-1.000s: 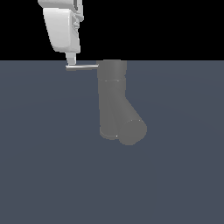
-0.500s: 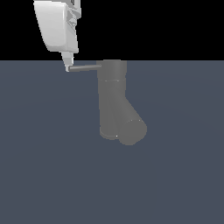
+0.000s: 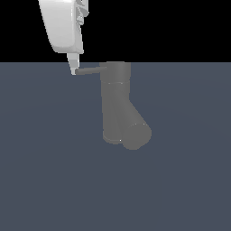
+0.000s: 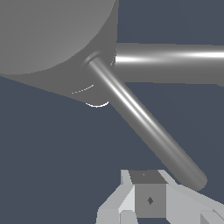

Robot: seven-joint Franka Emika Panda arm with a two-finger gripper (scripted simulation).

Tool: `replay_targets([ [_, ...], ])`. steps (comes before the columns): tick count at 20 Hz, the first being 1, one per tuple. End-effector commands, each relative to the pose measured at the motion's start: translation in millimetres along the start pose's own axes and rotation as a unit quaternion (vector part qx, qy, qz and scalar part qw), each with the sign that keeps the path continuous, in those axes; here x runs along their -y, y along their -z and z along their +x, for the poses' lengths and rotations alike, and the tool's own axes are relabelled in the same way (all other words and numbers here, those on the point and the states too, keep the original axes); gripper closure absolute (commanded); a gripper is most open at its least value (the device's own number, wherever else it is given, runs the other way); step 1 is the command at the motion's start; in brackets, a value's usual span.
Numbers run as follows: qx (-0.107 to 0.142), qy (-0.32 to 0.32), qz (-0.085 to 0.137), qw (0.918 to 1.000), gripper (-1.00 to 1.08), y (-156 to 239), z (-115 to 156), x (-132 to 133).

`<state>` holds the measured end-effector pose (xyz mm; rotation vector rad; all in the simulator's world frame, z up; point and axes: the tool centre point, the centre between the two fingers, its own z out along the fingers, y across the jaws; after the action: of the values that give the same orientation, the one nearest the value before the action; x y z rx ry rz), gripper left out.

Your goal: Turn on the faucet by rotating a designated handle.

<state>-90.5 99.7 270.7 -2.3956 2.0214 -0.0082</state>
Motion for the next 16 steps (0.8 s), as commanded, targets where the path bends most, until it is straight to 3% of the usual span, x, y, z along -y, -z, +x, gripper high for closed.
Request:
replay_targets([
  [1,-0.001,-0.011,-0.002,0.9999,1.08,0,19,-10],
  [16,0.000,-0.013,-0.004,0.9999,1.08,1,65,-54],
])
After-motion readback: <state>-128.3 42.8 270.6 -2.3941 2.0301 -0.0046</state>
